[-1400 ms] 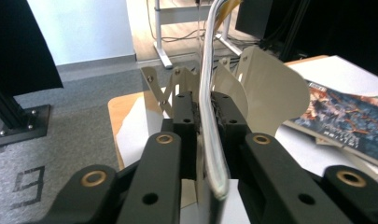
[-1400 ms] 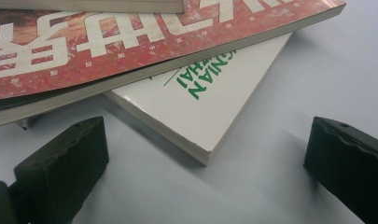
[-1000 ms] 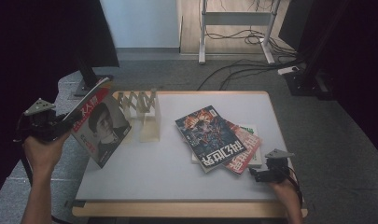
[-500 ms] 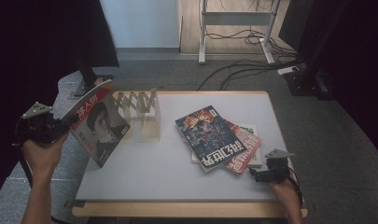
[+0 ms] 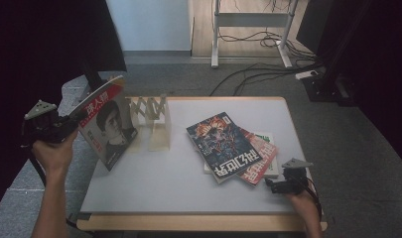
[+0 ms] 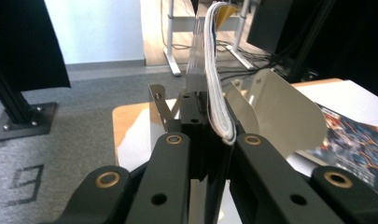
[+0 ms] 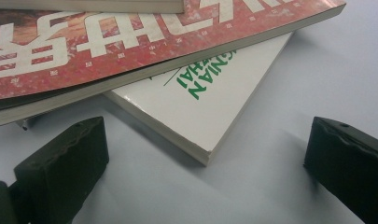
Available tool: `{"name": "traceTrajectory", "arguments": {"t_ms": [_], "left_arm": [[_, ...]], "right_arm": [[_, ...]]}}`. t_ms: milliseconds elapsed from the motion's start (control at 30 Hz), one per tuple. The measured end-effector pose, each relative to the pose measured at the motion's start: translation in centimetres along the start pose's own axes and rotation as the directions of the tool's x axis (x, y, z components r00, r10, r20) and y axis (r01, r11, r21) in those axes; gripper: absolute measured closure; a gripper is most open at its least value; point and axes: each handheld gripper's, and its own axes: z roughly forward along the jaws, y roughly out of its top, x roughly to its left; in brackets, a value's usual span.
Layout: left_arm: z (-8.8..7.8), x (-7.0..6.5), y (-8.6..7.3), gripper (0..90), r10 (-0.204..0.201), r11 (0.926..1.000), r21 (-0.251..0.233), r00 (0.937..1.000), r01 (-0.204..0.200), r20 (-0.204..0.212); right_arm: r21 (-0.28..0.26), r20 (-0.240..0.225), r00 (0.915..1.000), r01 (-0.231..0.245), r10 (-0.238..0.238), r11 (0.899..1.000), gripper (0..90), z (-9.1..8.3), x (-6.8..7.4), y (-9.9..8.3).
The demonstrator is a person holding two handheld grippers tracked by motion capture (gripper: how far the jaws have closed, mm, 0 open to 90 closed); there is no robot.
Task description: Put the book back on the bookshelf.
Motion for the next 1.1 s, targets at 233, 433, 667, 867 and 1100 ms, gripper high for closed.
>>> {"name": "traceTrajectory", "arguments": {"t_ms": [233,433,667,867,1100], "left_arm": [[1.3,-0.1,-0.3,87.1,-0.014,0.9997,-0.021,0.9998,0.014,-0.012],[1.7,0.2,-0.9,86.9,-0.027,0.9990,-0.037,0.9996,0.027,-0.009],[1.4,0.8,-1.6,86.4,-0.031,0.9990,-0.034,0.9995,0.030,-0.012],[1.2,1.0,-1.6,85.6,-0.030,0.9994,-0.017,0.9994,0.030,-0.018],[1.0,0.7,-1.4,77.2,0.002,0.9998,-0.021,0.9999,-0.003,-0.014]], "right_arm": [[0.000,0.000,1.0000,0.000,0.000,1.000,0.0,0.0,0.0,0.0],[0.000,-0.001,1.0000,0.000,0.000,1.000,0.0,0.0,0.0,0.0],[0.000,0.000,1.0000,0.000,0.000,1.000,0.0,0.0,0.0,0.0],[0.000,0.000,1.0000,0.000,0.000,1.000,0.0,0.0,0.0,0.0],[0.000,0.000,1.0000,0.000,0.000,1.000,0.0,0.0,0.0,0.0]]}}
